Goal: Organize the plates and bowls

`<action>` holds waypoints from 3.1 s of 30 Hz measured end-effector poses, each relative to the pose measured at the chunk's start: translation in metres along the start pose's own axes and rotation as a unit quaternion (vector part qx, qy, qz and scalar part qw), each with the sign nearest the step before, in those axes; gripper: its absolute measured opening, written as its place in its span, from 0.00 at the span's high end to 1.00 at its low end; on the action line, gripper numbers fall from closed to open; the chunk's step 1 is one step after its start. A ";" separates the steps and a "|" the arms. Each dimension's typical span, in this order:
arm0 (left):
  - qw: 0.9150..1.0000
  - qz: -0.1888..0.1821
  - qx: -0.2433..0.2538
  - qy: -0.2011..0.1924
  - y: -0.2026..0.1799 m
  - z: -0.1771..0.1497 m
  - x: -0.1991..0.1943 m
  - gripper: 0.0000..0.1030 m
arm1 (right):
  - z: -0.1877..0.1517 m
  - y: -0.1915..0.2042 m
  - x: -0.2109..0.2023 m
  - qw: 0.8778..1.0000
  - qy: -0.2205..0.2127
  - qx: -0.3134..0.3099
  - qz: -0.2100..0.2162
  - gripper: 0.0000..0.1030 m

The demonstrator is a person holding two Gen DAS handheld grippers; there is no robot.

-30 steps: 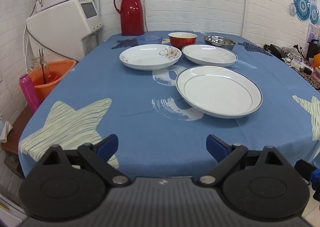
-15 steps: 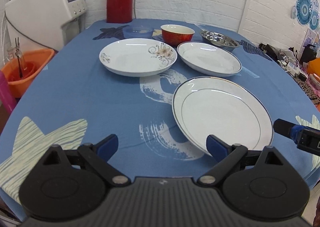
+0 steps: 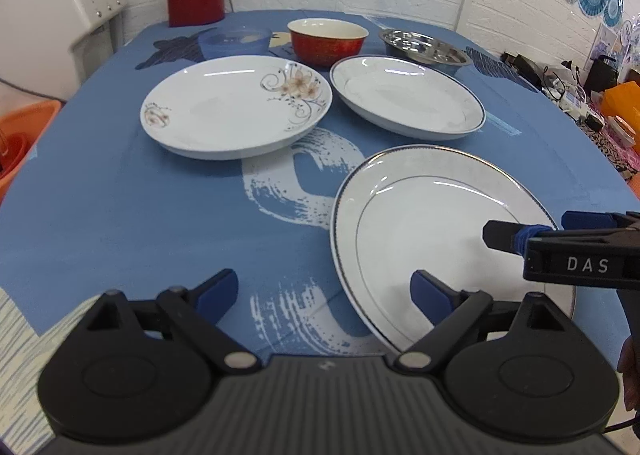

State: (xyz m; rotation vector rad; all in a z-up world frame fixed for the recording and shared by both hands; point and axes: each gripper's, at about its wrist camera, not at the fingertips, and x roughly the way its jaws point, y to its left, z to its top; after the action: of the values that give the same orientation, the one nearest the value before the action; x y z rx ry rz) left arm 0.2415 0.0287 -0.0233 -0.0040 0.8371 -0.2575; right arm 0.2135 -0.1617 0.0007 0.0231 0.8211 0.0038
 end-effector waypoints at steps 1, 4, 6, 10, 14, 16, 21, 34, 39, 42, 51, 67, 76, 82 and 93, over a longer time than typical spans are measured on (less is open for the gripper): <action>1.000 -0.005 0.001 0.003 0.000 0.001 0.002 0.11 | 0.002 0.001 0.003 1.000 0.006 -0.006 -0.002 0.13; 1.000 -0.019 0.002 0.012 0.001 0.003 0.009 0.12 | 0.004 0.001 0.010 1.000 0.026 -0.008 0.004 0.13; 1.000 -0.016 0.009 0.008 0.000 0.004 0.011 0.13 | 0.003 -0.001 0.012 0.999 0.029 0.001 0.014 0.13; 1.000 -0.019 0.022 0.009 0.001 0.005 0.012 0.16 | 0.001 -0.001 0.012 1.000 0.018 -0.003 0.021 0.13; 0.999 -0.022 0.040 0.009 -0.001 0.006 0.011 0.27 | -0.010 -0.005 0.008 0.999 -0.012 -0.019 0.037 0.12; 0.999 -0.029 0.045 0.010 -0.004 0.005 0.011 0.27 | -0.007 -0.005 0.008 0.999 -0.005 -0.023 0.040 0.12; 0.998 -0.037 0.049 0.011 -0.012 0.006 0.013 0.27 | -0.004 -0.006 0.007 0.997 0.015 -0.040 0.057 0.14; 0.998 -0.045 0.053 0.007 -0.017 0.009 0.010 0.59 | 0.009 -0.008 0.006 0.988 0.028 -0.095 0.121 0.60; 0.998 -0.057 0.024 0.009 -0.007 0.011 0.009 0.79 | 0.008 -0.004 0.002 0.991 0.035 -0.068 0.108 0.64; 0.999 -0.038 0.019 0.003 -0.003 0.008 0.005 0.79 | 0.002 0.004 -0.002 0.992 0.028 -0.053 0.113 0.64; 1.000 0.004 -0.020 -0.004 0.051 0.004 -0.032 0.79 | 0.004 0.057 -0.013 0.982 0.002 -0.051 0.179 0.60; 0.999 0.037 -0.035 -0.003 0.095 -0.007 -0.028 0.78 | 0.002 0.105 0.003 0.980 0.029 -0.098 0.169 0.57; 0.998 0.025 -0.052 -0.027 0.119 -0.001 -0.038 0.41 | 0.025 0.095 -0.003 0.980 0.000 -0.102 0.173 0.57; 0.996 0.047 -0.066 -0.043 0.143 0.032 -0.035 0.41 | 0.065 0.098 0.022 0.981 -0.014 -0.065 0.184 0.56; 0.991 0.076 -0.101 -0.039 0.178 0.058 -0.012 0.39 | 0.092 0.114 0.085 0.981 0.040 -0.011 0.191 0.54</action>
State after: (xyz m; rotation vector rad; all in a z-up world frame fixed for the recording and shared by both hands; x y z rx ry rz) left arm 0.3164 0.1983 0.0062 -0.1387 0.7790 -0.0274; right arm 0.3393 -0.0489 0.0035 0.1610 0.8858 0.3790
